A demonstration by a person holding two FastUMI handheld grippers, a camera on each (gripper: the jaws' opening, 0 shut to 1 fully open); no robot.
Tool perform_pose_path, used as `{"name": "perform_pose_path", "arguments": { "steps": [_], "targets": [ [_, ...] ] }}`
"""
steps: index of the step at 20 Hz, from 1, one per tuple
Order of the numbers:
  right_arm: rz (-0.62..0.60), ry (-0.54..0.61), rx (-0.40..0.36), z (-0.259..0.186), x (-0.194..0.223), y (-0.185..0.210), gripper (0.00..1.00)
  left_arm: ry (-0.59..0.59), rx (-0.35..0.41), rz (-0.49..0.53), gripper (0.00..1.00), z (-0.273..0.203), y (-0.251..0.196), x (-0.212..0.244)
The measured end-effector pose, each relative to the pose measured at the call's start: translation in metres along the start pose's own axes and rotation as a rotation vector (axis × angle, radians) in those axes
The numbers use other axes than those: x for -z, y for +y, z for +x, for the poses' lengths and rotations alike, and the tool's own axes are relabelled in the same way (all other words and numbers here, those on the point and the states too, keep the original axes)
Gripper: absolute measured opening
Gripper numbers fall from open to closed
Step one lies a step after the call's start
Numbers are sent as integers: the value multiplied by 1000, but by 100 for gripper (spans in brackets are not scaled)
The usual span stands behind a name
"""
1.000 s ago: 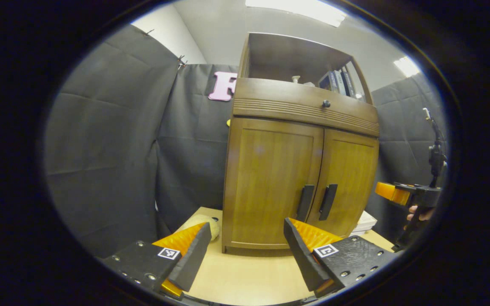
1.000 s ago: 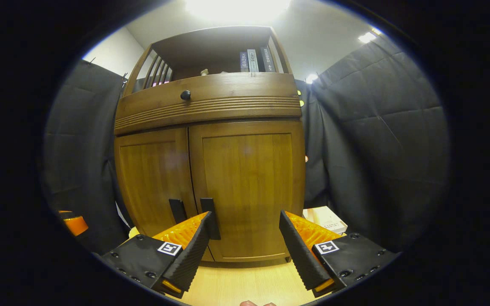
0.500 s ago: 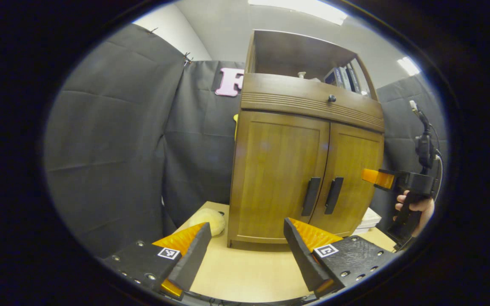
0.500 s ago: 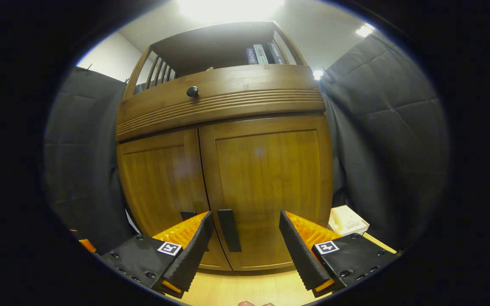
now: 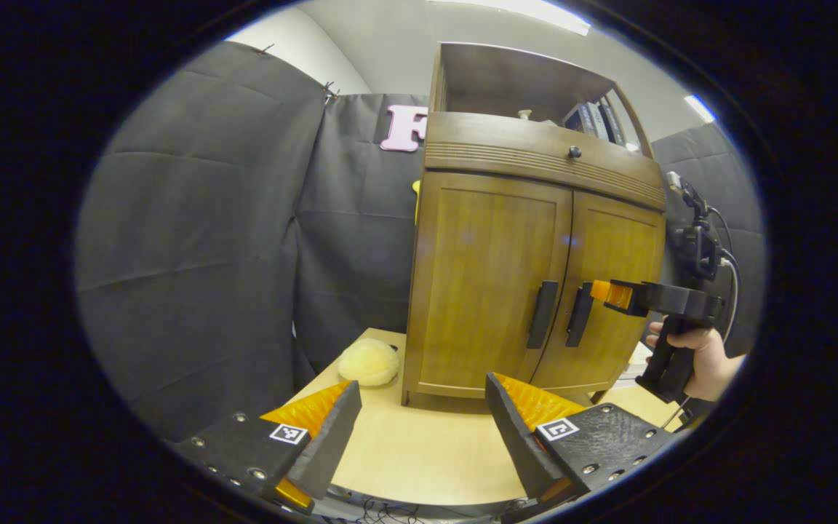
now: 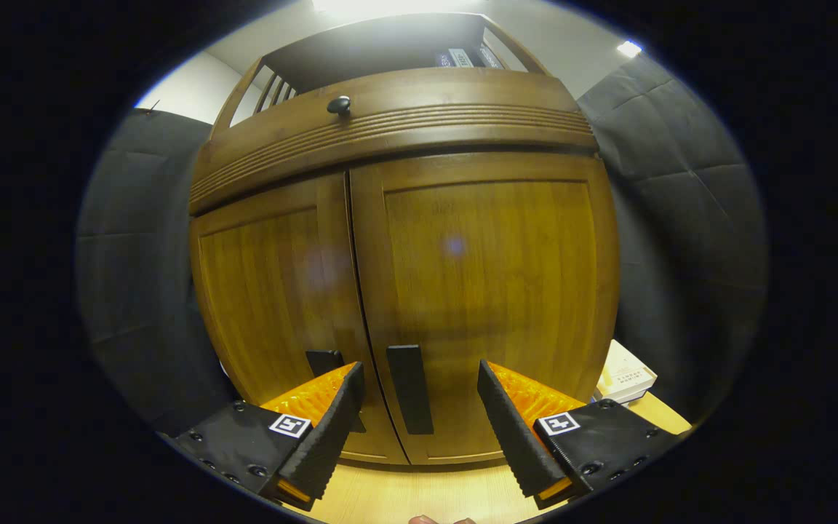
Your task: Open the right door of the double-door shoe cabinet with the right hand, and open the left door with the left hand.
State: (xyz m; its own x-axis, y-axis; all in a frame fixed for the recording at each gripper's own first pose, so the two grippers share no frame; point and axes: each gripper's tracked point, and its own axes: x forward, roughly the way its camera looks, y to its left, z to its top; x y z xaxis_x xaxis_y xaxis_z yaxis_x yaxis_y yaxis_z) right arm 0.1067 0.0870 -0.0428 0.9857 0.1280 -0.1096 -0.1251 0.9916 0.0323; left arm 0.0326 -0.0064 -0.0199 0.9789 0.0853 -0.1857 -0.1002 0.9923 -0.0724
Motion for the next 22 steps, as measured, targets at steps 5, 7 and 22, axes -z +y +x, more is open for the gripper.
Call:
{"name": "perform_pose_path", "arguments": {
  "steps": [5,7,22],
  "targets": [
    [-6,34,-2,30,9,-2,98,12,-56,3,100,0,1,-5],
    [5,53,-4,41,13,0,98,15,-77,1,100,0,1,-9],
    [-6,152,-81,77,26,11,46,34,-120,4,100,18,-18,-21]
  ]
}}
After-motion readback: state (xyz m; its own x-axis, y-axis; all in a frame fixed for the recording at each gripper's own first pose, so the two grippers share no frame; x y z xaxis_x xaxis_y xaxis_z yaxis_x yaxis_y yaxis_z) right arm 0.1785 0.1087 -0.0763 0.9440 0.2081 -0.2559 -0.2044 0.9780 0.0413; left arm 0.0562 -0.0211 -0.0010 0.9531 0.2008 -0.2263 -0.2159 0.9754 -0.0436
